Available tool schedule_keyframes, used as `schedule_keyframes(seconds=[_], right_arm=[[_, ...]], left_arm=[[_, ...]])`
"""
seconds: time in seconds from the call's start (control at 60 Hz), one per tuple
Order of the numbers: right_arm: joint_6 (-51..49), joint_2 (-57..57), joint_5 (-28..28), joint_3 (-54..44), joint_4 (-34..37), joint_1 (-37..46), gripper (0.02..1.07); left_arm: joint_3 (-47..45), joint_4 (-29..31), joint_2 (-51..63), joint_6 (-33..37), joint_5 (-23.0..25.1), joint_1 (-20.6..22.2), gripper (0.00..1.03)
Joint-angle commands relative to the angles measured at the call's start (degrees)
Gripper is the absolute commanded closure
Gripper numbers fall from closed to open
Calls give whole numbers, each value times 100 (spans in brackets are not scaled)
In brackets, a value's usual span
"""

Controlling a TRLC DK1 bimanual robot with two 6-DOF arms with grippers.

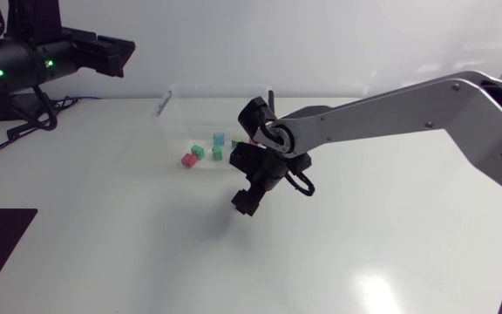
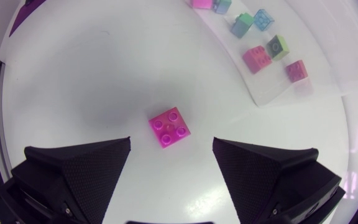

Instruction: Place the duplo bricks in the container

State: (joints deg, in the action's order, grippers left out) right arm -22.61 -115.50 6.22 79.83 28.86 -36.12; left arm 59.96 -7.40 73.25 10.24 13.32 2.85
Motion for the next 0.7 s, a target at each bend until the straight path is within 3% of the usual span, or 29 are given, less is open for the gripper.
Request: schedule_keyframes(seconds=[0.0, 0.267, 0.683], right_arm=[[-446, -262, 116, 182, 208, 79, 9], [-1457, -702, 442, 946, 1043, 140, 8], [-1835, -1414, 319, 1861, 1913, 43, 9]], left_arm=[[-468, -42, -408, -48, 109, -83, 5], [-1057, -25, -1129, 110, 364, -312, 5], [-1417, 10, -1472, 303, 645, -549, 5]])
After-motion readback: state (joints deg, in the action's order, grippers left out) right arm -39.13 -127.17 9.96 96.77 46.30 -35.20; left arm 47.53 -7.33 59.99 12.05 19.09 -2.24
